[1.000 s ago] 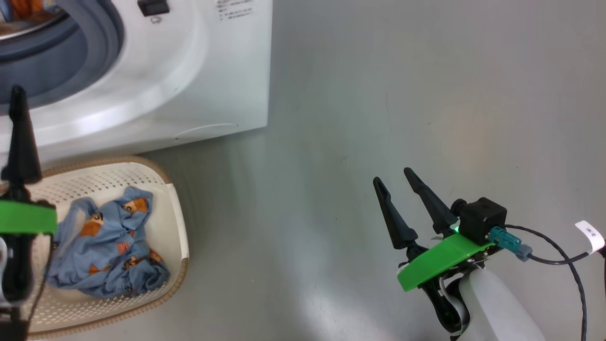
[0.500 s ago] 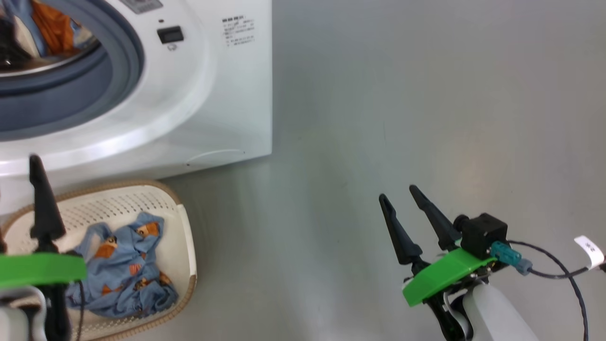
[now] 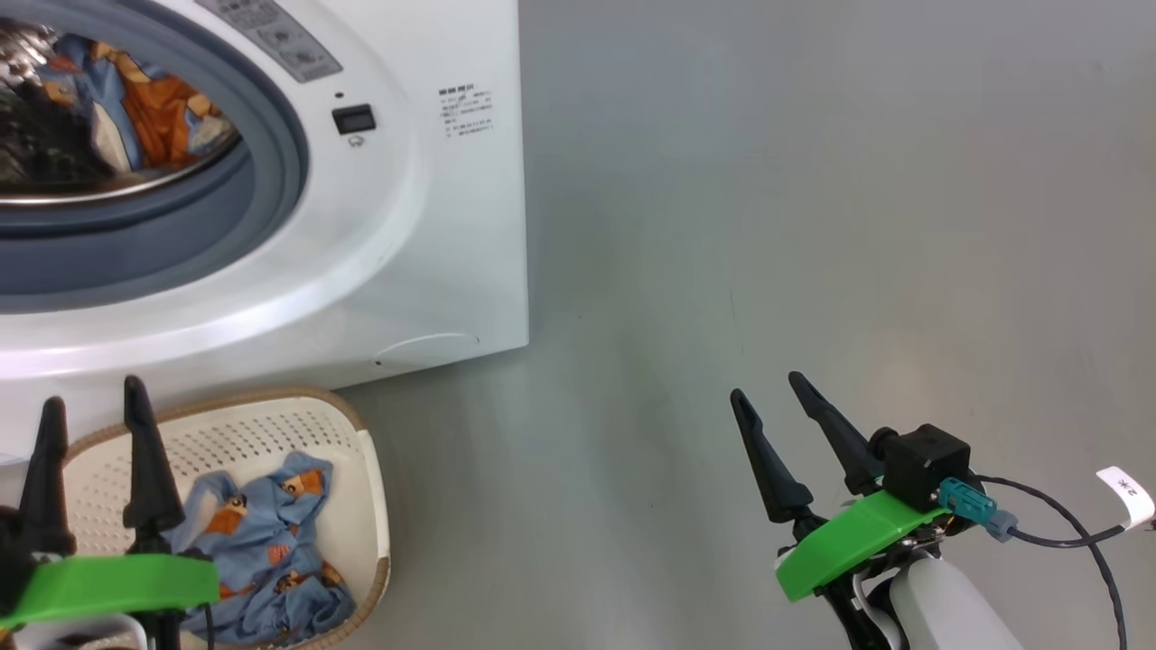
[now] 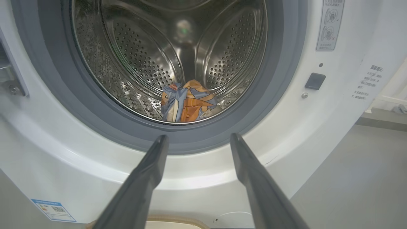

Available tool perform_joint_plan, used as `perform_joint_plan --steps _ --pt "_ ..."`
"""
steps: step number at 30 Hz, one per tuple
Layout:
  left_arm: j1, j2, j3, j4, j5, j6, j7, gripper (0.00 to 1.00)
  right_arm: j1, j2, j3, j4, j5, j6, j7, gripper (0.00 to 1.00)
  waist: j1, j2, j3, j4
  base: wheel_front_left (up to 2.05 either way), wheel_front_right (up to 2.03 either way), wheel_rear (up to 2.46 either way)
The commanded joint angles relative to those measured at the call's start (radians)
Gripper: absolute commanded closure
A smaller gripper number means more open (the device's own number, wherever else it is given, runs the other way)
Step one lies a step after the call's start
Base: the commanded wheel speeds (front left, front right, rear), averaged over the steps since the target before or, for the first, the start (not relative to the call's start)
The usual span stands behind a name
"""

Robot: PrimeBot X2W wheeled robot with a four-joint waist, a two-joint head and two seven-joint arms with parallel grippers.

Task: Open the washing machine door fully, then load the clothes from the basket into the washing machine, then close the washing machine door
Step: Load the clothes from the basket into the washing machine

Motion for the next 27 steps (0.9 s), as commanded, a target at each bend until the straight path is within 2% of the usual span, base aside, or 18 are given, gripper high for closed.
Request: perform_joint_plan --steps 1,7,15,27 --pt "0.011 0.015 0.042 -0.024 0.015 -0.007 -0.005 0.0 0.022 0.0 0.017 -0.026 -0.009 0.003 -0.007 0.0 0.0001 0.0 -0.017 0.002 0.0 0.0 0.0" --pt "0.058 -0.014 0.069 -0.029 0.045 -0.02 -0.005 0.0 0.036 -0.007 0.014 -0.036 -0.019 0.003 -0.007 0.0 0.0001 0.0 -0.055 -0.003 0.0 0.0 0.0" --pt "0.124 -0.026 0.083 -0.031 0.066 -0.027 -0.005 0.0 0.062 -0.022 0.006 -0.055 -0.033 0.003 -0.007 0.0 0.0001 0.0 -0.114 0.001 0.0 0.0 0.0" --pt "0.221 -0.027 0.046 -0.049 0.061 0.012 -0.005 0.0 0.112 -0.035 -0.009 -0.085 -0.051 0.003 -0.007 0.0 0.0001 0.0 -0.199 0.006 0.0 0.0 0.0"
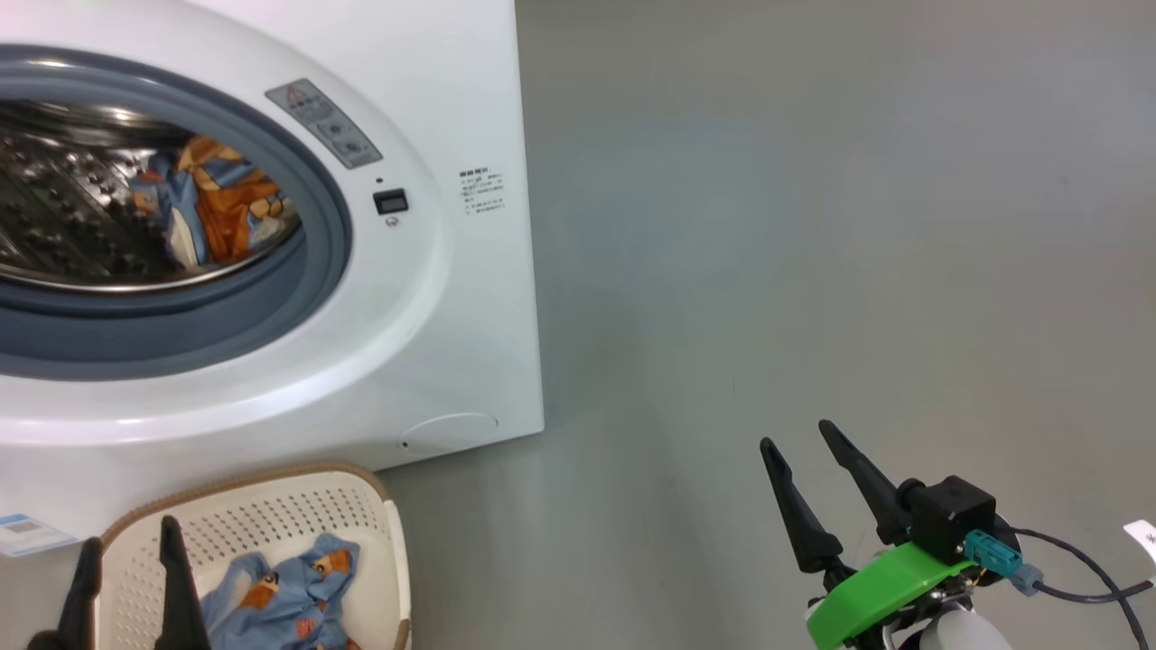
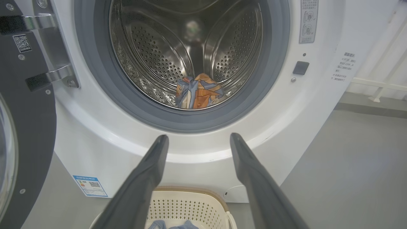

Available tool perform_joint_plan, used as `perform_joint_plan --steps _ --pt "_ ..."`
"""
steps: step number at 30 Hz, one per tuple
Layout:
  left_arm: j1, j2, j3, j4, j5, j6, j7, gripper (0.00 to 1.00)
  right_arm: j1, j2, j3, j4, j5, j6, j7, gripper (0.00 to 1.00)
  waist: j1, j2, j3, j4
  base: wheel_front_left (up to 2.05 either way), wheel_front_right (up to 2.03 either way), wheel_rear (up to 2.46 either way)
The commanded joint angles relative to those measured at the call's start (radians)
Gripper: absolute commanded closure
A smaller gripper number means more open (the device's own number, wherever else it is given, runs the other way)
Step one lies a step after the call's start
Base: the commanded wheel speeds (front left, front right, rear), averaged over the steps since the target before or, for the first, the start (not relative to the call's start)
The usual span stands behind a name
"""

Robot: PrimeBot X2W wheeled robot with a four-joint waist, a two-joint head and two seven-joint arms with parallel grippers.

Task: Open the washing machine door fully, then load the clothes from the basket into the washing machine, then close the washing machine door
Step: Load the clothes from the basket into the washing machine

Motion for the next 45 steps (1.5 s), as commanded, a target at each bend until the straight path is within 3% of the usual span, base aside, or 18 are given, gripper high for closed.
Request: perform_joint_plan --steps 1,10,28,45 --pt "0.003 0.01 0.025 -0.035 0.01 0.009 -0.005 0.0 0.004 -0.005 0.02 -0.027 -0.016 0.003 -0.008 0.0 0.0001 0.0 -0.02 0.0 0.0 0.0 0.0" --pt "0.072 0.01 0.017 -0.065 0.015 0.025 -0.005 0.0 0.038 -0.01 0.011 -0.047 -0.025 0.003 -0.008 0.0 0.0001 0.0 -0.069 0.001 0.0 0.0 0.0" --pt "0.168 0.01 -0.071 -0.092 -0.007 0.096 -0.005 0.0 0.086 -0.02 -0.015 -0.086 -0.041 0.003 -0.008 0.0 0.0001 0.0 -0.139 0.024 0.0 0.0 0.0" --pt "0.186 0.01 -0.074 -0.11 -0.014 0.116 -0.005 0.0 0.099 -0.018 -0.023 -0.107 -0.052 0.003 -0.008 0.0 0.0001 0.0 -0.144 0.036 0.0 0.0 0.0"
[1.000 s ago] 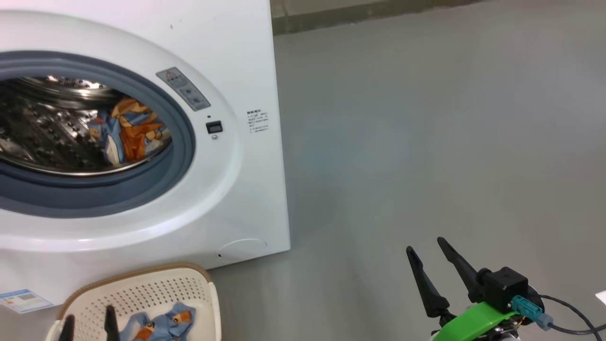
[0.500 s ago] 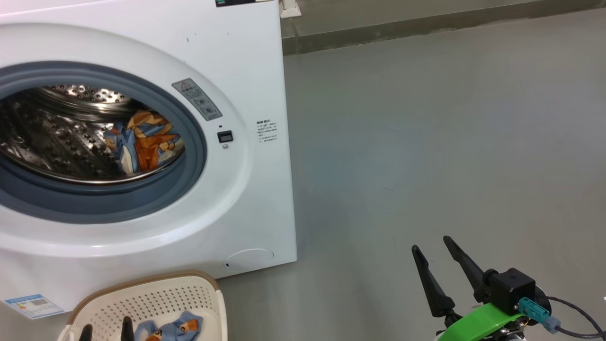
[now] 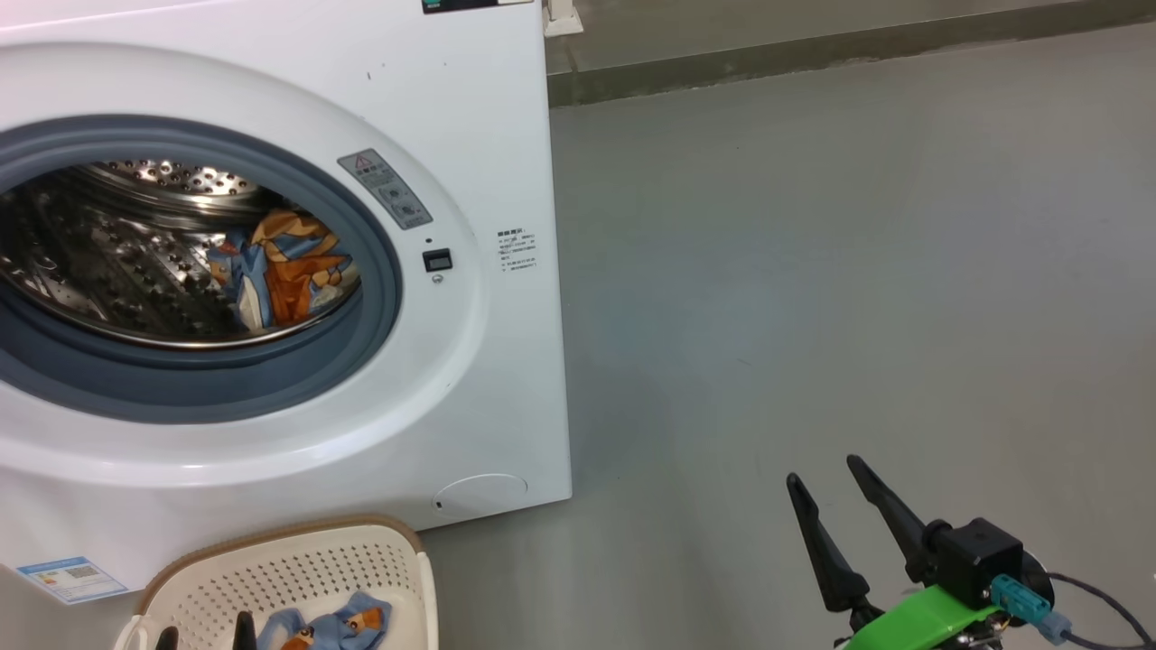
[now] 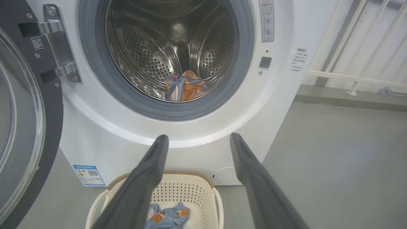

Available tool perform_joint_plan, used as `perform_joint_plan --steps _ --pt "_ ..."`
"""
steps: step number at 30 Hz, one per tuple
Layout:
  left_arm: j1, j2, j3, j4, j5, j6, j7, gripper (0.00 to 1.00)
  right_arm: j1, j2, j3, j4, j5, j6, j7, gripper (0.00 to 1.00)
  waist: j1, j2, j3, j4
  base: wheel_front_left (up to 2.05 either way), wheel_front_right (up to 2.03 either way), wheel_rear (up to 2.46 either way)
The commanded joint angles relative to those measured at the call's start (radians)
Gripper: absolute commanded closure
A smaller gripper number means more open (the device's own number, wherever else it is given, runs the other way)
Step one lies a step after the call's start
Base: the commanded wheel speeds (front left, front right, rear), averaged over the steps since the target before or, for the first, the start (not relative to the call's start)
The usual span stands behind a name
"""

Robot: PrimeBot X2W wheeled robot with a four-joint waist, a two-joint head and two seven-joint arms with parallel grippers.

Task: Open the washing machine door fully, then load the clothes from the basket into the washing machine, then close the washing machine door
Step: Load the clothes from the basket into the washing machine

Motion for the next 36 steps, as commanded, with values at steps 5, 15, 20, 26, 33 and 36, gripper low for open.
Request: perform_joint_plan --steps 5,15,20,26,33,36 --pt "-0.012 0.008 0.035 -0.031 -0.008 0.01 -0.006 0.0 0.001 -0.004 0.016 -0.028 -0.01 0.003 -0.008 0.0 0.0 -0.0001 0.001 0.001 0.0 0.0 0.0" --pt "-0.01 0.008 0.044 -0.023 -0.01 0.002 -0.006 0.0 0.001 -0.005 0.012 -0.029 -0.01 0.003 -0.008 0.0 0.0 -0.0001 0.004 0.005 0.0 0.0 0.0" --pt "-0.011 0.008 0.046 -0.019 -0.012 0.0 -0.006 0.0 -0.001 -0.006 0.01 -0.031 -0.011 0.003 -0.008 0.0 0.0 -0.0001 0.005 0.008 0.0 0.0 0.0" --pt "-0.015 0.008 0.051 -0.015 -0.013 -0.005 -0.006 0.0 -0.001 -0.006 0.009 -0.034 -0.011 0.003 -0.008 0.0 0.0 -0.0001 0.009 0.009 0.0 0.0 0.0" --pt "-0.025 0.008 0.054 -0.003 -0.015 -0.014 -0.006 0.0 0.0 -0.003 0.009 -0.027 -0.008 0.003 -0.008 0.0 0.0 -0.0001 0.022 0.011 0.0 0.0 0.0" --pt "-0.031 0.008 0.054 0.002 -0.019 -0.017 -0.006 0.0 0.002 -0.002 0.012 -0.018 -0.006 0.003 -0.008 0.0 0.0 -0.0001 0.034 0.013 0.0 0.0 0.0"
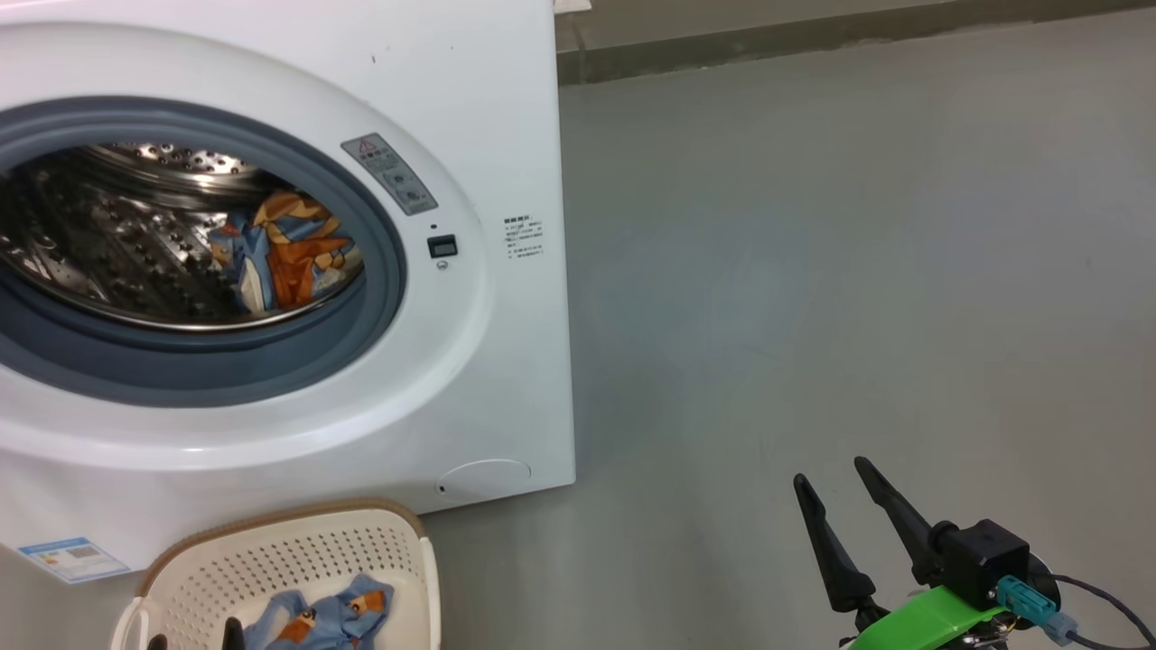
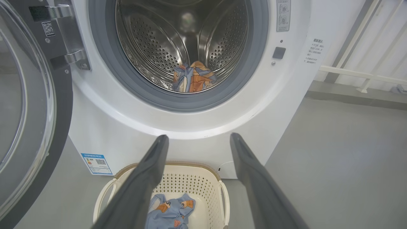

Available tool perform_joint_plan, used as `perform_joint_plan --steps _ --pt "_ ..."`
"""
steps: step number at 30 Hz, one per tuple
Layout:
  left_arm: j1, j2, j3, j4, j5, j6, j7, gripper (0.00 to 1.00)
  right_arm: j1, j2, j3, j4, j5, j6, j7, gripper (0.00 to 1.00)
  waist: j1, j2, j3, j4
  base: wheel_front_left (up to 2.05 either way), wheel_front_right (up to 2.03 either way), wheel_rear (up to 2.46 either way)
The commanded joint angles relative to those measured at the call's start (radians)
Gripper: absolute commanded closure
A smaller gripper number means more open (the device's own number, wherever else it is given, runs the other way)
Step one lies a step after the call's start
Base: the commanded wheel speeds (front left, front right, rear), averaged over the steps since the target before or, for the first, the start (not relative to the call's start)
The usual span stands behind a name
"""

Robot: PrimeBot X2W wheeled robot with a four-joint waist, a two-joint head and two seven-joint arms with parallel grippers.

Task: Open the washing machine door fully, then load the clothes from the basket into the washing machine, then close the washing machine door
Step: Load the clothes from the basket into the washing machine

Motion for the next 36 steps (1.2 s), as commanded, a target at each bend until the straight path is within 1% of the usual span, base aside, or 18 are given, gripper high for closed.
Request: perform_joint_plan --steps 1,9,10,11,16,19,29,36 --pt "-0.033 0.008 0.035 -0.013 -0.008 -0.005 -0.006 0.0 -0.01 -0.002 0.027 -0.018 -0.005 0.003 -0.008 0.0 0.0 0.0 0.013 0.002 0.0 0.0 0.0" --pt "-0.076 0.008 0.032 -0.003 -0.018 -0.014 -0.006 0.0 -0.025 0.001 0.021 -0.013 -0.003 0.003 -0.008 0.0 0.0 0.0 0.089 0.004 0.0 0.0 0.0" --pt "-0.093 0.008 0.032 0.001 -0.02 -0.017 -0.006 0.0 -0.033 0.002 0.022 -0.013 -0.003 0.003 -0.008 0.0 0.0 0.0 0.118 0.004 0.0 0.0 0.0" --pt "-0.093 0.008 0.032 0.001 -0.02 -0.017 -0.006 0.0 -0.033 0.002 0.022 -0.013 -0.003 0.003 -0.008 0.0 0.0 0.0 0.118 0.004 0.0 0.0 0.0" --pt "-0.145 0.008 0.03 0.016 -0.014 -0.03 -0.006 0.0 -0.06 0.004 0.023 -0.014 -0.003 0.003 -0.008 0.0 0.0 0.0 0.205 0.001 0.0 0.0 0.0" --pt "-0.185 0.008 0.047 0.02 -0.024 -0.03 -0.006 0.0 -0.078 0.006 0.02 -0.017 -0.002 0.003 -0.008 0.0 0.0 0.0 0.259 0.0 0.0 0.0 0.0" --pt "-0.312 0.008 0.068 0.067 -0.003 -0.066 -0.006 0.0 -0.135 0.012 0.015 -0.012 -0.003 0.003 -0.008 0.0 0.0 0.0 0.416 -0.012 0.0 0.0 0.0" --pt "-0.399 0.008 0.063 0.12 0.017 -0.082 -0.006 0.0 -0.193 0.023 0.039 0.007 -0.008 0.003 -0.008 0.0 0.0 0.0 0.506 -0.018 0.0 0.0 0.0"
